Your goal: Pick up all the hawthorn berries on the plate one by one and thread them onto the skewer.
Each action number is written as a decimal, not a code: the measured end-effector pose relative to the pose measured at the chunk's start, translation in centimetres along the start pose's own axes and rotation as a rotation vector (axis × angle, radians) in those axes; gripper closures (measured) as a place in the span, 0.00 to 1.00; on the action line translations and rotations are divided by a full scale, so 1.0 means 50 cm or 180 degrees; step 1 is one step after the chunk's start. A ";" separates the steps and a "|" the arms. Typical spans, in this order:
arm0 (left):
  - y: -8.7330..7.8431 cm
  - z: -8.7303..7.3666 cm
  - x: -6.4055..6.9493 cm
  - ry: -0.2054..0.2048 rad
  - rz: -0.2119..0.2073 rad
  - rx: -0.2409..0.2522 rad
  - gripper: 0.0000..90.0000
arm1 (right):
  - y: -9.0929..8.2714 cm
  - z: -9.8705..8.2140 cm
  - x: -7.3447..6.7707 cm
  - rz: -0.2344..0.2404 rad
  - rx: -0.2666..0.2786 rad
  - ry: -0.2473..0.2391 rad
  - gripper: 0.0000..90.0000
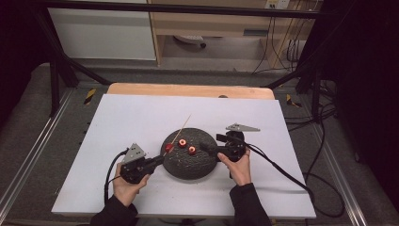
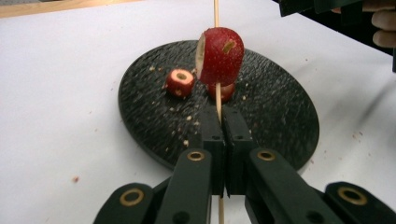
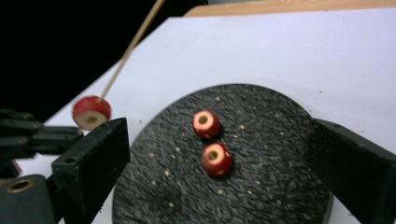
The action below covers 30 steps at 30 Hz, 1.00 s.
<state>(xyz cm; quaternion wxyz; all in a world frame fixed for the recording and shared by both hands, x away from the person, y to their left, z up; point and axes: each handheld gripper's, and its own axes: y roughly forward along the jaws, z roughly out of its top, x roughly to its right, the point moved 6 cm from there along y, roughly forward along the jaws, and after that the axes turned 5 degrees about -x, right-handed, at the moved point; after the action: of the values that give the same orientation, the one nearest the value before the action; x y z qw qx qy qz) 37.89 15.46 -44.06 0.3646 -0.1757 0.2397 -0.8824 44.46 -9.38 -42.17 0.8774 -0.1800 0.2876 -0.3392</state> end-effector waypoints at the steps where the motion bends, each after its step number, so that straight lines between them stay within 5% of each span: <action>1: -0.004 -0.005 -0.003 0.0010 0.0003 -0.0014 0.99 | -0.001 -0.001 0.002 -0.0026 -0.0042 -0.0031 0.08; 17: -0.050 -0.076 -0.040 0.0135 0.0032 -0.0216 0.99 | 0.016 -0.002 -0.003 -0.0210 -0.0789 -0.0485 0.07; 30: -0.063 -0.096 -0.056 0.0052 0.0023 -0.0248 0.99 | 0.058 0.011 -0.018 -0.0300 -0.1213 -0.0706 0.08</action>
<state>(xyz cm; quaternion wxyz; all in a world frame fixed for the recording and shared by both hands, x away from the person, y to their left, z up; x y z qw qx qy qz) 35.67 20.88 -46.66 0.3587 -0.1818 0.2775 -0.8725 45.68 -6.63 -42.89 0.8370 -0.3919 0.2395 -0.2975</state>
